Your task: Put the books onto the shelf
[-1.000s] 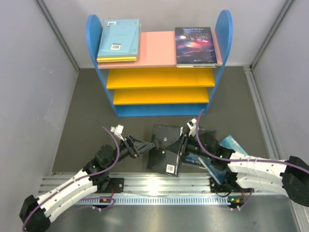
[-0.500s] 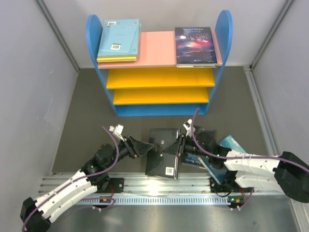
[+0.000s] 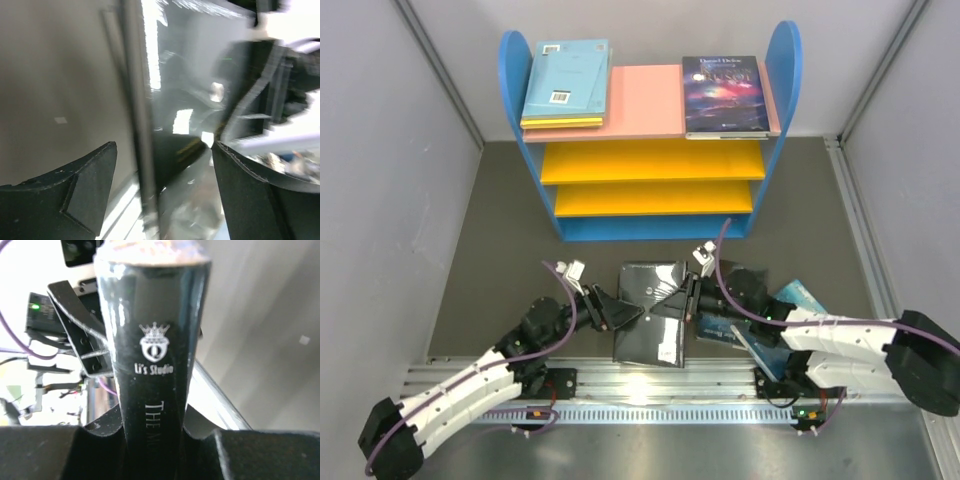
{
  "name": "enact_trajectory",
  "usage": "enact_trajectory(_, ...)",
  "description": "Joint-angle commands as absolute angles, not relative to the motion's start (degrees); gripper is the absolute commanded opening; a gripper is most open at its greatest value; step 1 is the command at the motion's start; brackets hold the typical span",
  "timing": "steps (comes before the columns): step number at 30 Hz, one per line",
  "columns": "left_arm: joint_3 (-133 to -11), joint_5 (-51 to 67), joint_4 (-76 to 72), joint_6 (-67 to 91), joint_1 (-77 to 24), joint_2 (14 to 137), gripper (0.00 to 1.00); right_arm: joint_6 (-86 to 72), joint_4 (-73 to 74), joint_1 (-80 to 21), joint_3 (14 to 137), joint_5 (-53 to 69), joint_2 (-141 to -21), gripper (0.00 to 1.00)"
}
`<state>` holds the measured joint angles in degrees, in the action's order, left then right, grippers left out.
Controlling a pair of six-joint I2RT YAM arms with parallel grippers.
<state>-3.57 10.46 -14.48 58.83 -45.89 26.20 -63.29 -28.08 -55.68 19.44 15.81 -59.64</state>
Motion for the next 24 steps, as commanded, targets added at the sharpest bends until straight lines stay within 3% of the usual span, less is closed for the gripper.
enact_trajectory(1, 1.6, 18.8, -31.4, 62.8, -46.1, 26.5, 0.81, -70.3, -57.8, -55.0, 18.7, 19.5, -62.8, 0.00)
enact_trajectory(4, 0.8, 21.2, -32.0, 62.8, -46.1, 25.8, 0.74, -75.1, -73.4, -54.2, 15.6, 20.7, -68.7, 0.00)
enact_trajectory(7, -1.1, 22.3, -28.9, 61.7, -46.1, 24.5, 0.55, -79.2, -84.9, -53.2, 14.2, 22.3, -75.3, 0.00)
enact_trajectory(8, -1.4, 22.4, -28.4, 61.5, -46.1, 24.0, 0.39, -79.2, -84.9, -53.1, 14.9, 22.8, -76.9, 0.00)
enact_trajectory(10, -1.8, 22.9, -27.2, 61.2, -46.1, 23.7, 0.20, -78.7, -85.0, -53.2, 15.2, 23.1, -77.4, 0.00)
enact_trajectory(11, -2.0, 23.1, -26.8, 61.0, -46.1, 23.7, 0.00, -78.5, -84.8, -53.2, 15.3, 23.1, -77.3, 0.00)
enact_trajectory(13, -2.7, 22.8, -24.9, 60.6, -46.1, 23.9, 0.00, -77.6, -84.4, -52.9, 15.6, 23.2, -76.0, 0.04)
enact_trajectory(15, -3.8, 20.9, -21.2, 59.8, -46.1, 23.7, 0.00, -76.3, -80.4, -52.5, 16.0, 23.7, -74.6, 0.25)
enact_trajectory(16, -4.4, 19.9, -19.4, 59.4, -46.1, 23.3, 0.00, -75.4, -77.8, -52.5, 16.2, 23.7, -72.5, 0.51)
enact_trajectory(19, -8.3, 15.3, -12.1, 57.6, -46.1, 22.8, 0.00, -70.4, -64.2, -52.5, 17.0, 22.4, -66.2, 0.83)
enact_trajectory(24, -15.2, 9.7, -7.3, 56.0, -46.0, 23.0, 0.00, -63.1, -45.4, -52.5, 17.8, 18.1, -55.8, 0.96)
